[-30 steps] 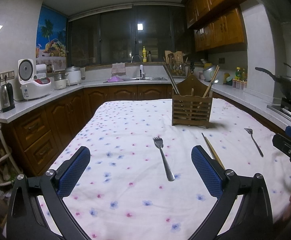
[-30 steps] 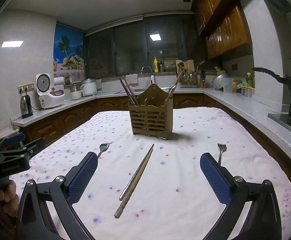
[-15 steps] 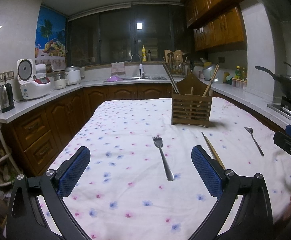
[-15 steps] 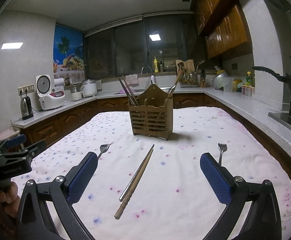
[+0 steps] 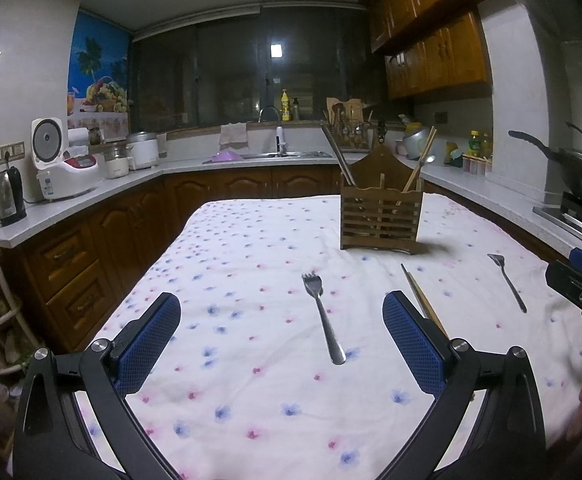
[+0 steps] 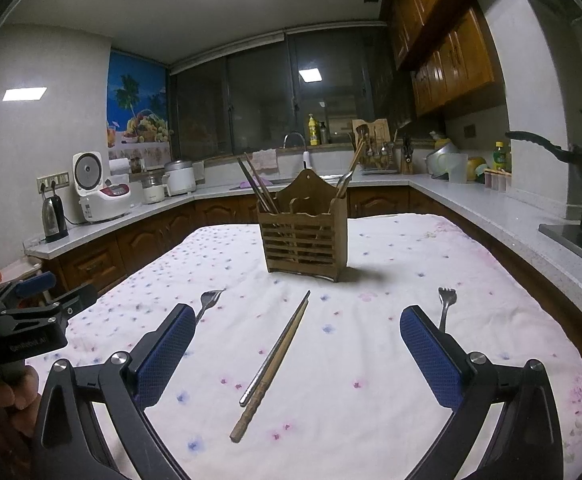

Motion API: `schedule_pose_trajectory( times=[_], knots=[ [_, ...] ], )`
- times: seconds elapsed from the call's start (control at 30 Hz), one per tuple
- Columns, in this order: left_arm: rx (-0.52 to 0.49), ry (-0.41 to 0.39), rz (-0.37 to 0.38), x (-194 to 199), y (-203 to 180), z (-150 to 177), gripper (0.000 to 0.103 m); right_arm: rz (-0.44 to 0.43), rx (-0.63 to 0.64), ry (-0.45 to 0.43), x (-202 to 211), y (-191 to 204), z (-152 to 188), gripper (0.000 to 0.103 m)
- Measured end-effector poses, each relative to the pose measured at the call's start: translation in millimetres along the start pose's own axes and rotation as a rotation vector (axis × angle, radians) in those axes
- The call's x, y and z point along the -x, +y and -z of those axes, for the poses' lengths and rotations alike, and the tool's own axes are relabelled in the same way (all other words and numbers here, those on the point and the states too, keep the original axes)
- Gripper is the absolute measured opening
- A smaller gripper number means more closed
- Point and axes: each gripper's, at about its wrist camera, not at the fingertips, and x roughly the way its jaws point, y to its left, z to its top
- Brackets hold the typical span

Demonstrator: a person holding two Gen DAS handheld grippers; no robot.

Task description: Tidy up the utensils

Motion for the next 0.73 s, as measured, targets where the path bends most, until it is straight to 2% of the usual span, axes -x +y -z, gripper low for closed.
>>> schedule_pose_trajectory(
  times=[0.73],
  knots=[
    [-0.004,0.013,0.018,-6.6,-8.1,-5.2,0.103,0.015,-0.015,0.024,-11.3,18.7,-5.1,0.103]
  ],
)
